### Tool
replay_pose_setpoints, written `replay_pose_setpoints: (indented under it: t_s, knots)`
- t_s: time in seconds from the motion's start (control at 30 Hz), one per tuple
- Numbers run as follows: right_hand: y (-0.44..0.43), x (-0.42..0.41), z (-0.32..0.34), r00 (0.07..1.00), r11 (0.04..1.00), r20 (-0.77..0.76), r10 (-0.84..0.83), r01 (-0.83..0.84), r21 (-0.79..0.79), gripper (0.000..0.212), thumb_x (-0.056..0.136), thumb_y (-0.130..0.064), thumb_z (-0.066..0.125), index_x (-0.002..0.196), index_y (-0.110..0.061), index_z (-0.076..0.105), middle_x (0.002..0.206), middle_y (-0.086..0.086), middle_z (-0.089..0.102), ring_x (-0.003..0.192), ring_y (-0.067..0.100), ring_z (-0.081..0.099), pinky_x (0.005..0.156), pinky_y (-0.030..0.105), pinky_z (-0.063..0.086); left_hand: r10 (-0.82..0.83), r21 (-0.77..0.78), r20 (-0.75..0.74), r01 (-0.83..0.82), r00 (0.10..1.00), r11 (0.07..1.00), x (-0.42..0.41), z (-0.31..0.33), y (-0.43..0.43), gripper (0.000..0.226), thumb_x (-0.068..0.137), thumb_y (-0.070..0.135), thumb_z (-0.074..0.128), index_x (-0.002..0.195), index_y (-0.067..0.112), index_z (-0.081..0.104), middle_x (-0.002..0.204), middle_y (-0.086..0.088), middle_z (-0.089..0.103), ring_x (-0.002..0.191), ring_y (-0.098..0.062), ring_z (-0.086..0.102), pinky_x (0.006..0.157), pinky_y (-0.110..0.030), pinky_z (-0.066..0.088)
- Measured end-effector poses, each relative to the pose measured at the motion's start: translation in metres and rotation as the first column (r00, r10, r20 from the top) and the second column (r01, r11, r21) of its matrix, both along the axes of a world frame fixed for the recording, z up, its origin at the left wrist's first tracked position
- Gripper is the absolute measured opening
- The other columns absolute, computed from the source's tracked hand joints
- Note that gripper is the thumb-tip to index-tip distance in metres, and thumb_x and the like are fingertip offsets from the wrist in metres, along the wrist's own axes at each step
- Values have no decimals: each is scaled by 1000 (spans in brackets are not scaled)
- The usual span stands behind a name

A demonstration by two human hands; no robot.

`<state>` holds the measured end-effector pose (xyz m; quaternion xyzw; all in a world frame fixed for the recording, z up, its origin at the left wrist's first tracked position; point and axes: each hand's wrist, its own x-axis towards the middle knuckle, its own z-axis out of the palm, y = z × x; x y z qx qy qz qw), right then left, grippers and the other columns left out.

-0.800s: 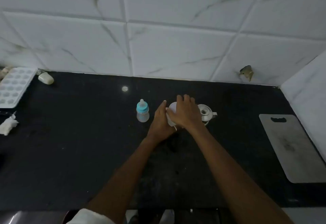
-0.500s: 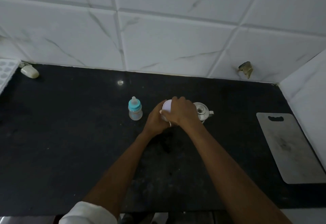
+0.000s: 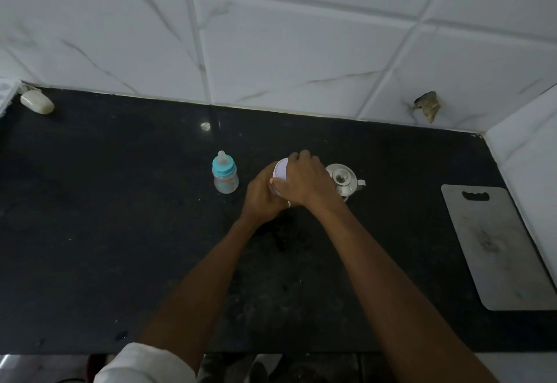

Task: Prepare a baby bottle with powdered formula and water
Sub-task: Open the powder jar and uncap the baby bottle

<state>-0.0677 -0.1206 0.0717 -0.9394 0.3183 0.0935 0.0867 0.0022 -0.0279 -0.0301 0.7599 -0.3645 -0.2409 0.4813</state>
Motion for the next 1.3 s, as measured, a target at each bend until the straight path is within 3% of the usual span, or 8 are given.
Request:
replay_pose_setpoints:
  t_s: [0.13, 0.23, 0.37, 0.53, 0.73, 1.0, 1.17, 1.3]
  knots:
    - [-8, -2, 2, 998, 997, -29, 61, -60, 39, 72, 96, -55, 57, 143, -2, 44, 135, 18, 50, 119, 32, 54, 95, 38, 46, 37, 7, -34, -37, 999, 999, -1, -8, -3, 87, 68, 22, 92, 144, 20, 48, 137, 11, 55, 121, 20, 46, 100, -3, 37]
    - [-12, -2, 3, 992, 994, -56, 109, -107, 36, 73, 96, -54, 57, 144, -1, 44, 135, 17, 49, 119, 32, 54, 96, 39, 46, 49, 49, -69, -45, 996, 998, -4, -9, -4, 89, 72, 19, 90, 148, 14, 44, 148, -2, 52, 135, -2, 47, 114, -27, 40]
    - [-18, -2, 5, 982, 985, -84, 168, -166, 37, 70, 95, -54, 58, 142, -3, 45, 132, 16, 50, 116, 31, 55, 93, 39, 47, 68, 35, -62, -65, 996, 997, -5, -3, -5, 86, 71, 14, 89, 145, 19, 47, 141, -2, 58, 130, -14, 55, 110, -37, 47]
    - [-28, -4, 6, 964, 969, -101, 246, -244, 33, 72, 95, -56, 58, 143, -4, 45, 134, 15, 49, 115, 29, 55, 94, 40, 48, 86, 51, -90, -82, 992, 995, -7, 1, -3, 88, 70, 16, 91, 145, 15, 46, 143, -5, 55, 132, -16, 52, 112, -36, 44]
    - [-36, -3, 8, 939, 946, -116, 323, -322, 26, 70, 95, -55, 58, 144, -6, 45, 135, 13, 50, 115, 27, 54, 95, 38, 46, 141, 8, -74, -141, 987, 990, -6, 8, -6, 81, 62, 7, 89, 133, 28, 57, 119, 7, 68, 108, -14, 66, 93, -30, 55]
    - [-43, -2, 16, 875, 869, -106, 473, -444, 220, 78, 83, -22, 76, 152, -19, 39, 144, 3, 41, 122, 26, 40, 97, 42, 46, 51, 57, -28, -50, 998, 997, 1, 14, -2, 52, 65, 16, 89, 110, 26, 65, 87, 14, 65, 82, -3, 63, 79, -19, 52]
    - [-41, -1, 25, 857, 849, -137, 497, -448, 281, 84, 81, -11, 78, 154, -25, 38, 157, 4, 33, 140, 30, 32, 111, 42, 39, 49, 62, -41, -46, 998, 997, 1, 7, 0, 66, 63, 30, 91, 121, 22, 61, 103, 14, 65, 98, -6, 63, 88, -23, 52]
    - [-29, 0, 26, 963, 948, -135, 234, -196, 251, 85, 90, -34, 73, 159, -23, 25, 165, 12, 19, 148, 36, 28, 114, 48, 39, 49, 61, -71, -45, 996, 997, -3, 9, 5, 91, 63, 31, 95, 141, 26, 48, 131, 17, 52, 120, 2, 50, 98, -16, 41]
